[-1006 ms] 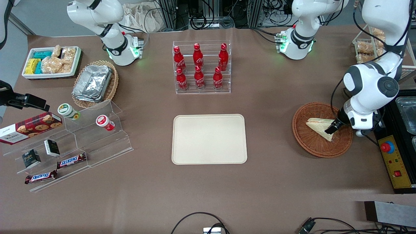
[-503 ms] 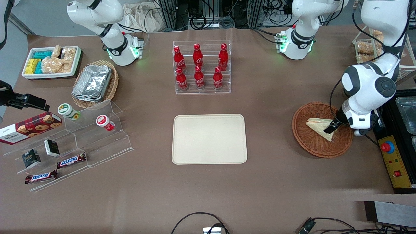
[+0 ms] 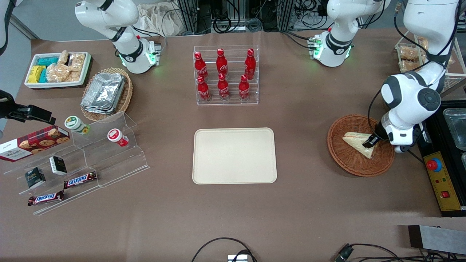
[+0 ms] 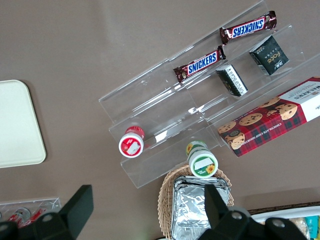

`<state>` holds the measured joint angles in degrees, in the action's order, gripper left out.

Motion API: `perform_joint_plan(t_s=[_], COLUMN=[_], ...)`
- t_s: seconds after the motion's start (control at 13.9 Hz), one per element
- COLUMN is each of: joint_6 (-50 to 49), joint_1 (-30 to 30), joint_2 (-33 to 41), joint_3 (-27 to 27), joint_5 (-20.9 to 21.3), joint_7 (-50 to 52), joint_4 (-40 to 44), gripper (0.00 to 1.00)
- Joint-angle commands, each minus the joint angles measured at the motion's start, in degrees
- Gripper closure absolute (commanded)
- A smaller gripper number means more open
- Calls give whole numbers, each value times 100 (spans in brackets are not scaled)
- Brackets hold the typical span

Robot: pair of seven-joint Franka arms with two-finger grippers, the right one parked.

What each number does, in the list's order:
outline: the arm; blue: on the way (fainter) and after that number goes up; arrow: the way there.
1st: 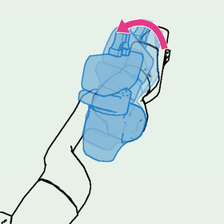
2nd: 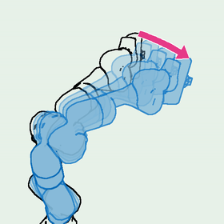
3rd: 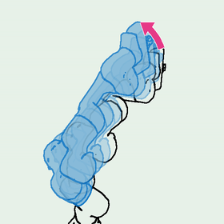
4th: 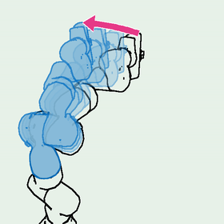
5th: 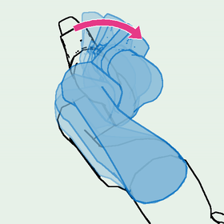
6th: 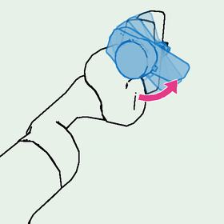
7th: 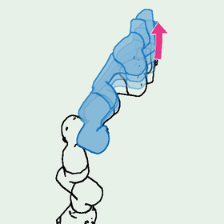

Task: Place sandwich from basket to tray
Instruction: 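Lower the left gripper and close it on the wrapped sandwich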

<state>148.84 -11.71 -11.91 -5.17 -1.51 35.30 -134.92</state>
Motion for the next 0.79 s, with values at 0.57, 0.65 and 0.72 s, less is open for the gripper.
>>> perform_joint_plan(t_s=[0.57,0.65,0.72], joint_6=[-926,-1058,-1207], joint_1=[37,37,37], joint_2=[864,996,1111], joint_3=[-246,-387,-484], joint_5=[71,80,80], joint_7=[-94,-146,-277], joint_4=[27,54,80], gripper=[100,100,100])
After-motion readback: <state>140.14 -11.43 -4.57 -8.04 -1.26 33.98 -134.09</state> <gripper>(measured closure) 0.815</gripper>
